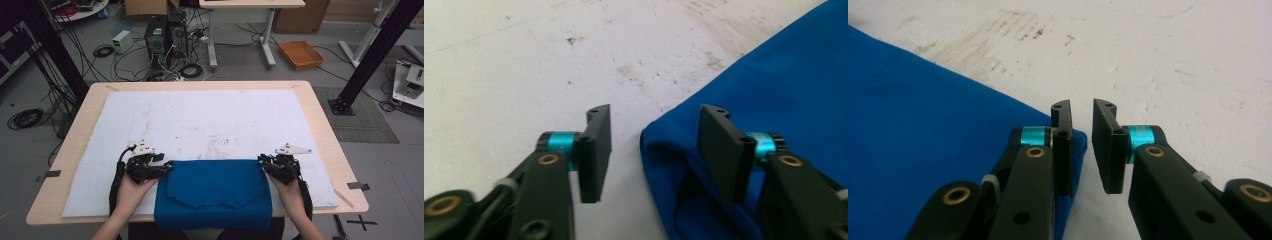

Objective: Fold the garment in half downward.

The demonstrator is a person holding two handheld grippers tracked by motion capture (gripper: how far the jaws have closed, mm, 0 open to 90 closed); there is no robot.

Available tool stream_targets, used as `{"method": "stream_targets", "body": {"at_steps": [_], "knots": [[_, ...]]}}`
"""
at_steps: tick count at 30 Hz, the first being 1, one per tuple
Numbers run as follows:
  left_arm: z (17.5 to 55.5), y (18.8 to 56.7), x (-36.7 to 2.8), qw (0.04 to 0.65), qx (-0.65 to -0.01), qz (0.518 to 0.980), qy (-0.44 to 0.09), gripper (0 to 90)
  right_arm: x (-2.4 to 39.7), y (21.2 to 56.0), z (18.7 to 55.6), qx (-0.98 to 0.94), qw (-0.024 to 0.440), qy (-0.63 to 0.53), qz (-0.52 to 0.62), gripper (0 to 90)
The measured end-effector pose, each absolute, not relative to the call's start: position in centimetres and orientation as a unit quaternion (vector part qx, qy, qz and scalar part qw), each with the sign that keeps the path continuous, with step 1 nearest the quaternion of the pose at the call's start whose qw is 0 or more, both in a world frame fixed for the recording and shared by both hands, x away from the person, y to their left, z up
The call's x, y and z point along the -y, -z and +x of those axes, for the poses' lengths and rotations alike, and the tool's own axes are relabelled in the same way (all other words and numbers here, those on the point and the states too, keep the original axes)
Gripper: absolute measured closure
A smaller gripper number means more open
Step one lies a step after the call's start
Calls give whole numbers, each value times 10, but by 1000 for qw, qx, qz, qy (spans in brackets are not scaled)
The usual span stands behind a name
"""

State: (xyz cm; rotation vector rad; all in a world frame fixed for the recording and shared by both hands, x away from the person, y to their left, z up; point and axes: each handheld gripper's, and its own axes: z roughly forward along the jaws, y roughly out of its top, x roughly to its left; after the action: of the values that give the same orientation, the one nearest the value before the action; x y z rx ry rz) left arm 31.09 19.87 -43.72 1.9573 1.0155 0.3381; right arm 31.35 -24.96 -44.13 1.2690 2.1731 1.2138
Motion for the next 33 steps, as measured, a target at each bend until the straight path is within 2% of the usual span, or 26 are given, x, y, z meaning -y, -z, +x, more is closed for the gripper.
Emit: {"method": "stream_targets", "body": {"at_steps": [4,7,13,17,19,29,33], "knots": [[301,438,-211,436,-397,798,-128,469,255,440,312,-758,172,-436,453,774],[297,442,-213,414,-386,813,-136,517,257,440,311,-755,172,-438,456,773],[306,445,-197,389,-365,832,-153,554,254,440,312,-756,172,-438,455,765],[308,445,-189,378,-360,835,-177,732,253,441,312,-759,175,-437,450,766],[307,444,-190,379,-368,830,-178,762,253,441,311,-757,174,-437,453,770],[305,447,-211,394,-434,794,-160,732,259,440,310,-754,182,-439,454,778],[306,442,-214,402,-451,778,-173,708,261,440,311,-750,181,-443,457,776]]}}
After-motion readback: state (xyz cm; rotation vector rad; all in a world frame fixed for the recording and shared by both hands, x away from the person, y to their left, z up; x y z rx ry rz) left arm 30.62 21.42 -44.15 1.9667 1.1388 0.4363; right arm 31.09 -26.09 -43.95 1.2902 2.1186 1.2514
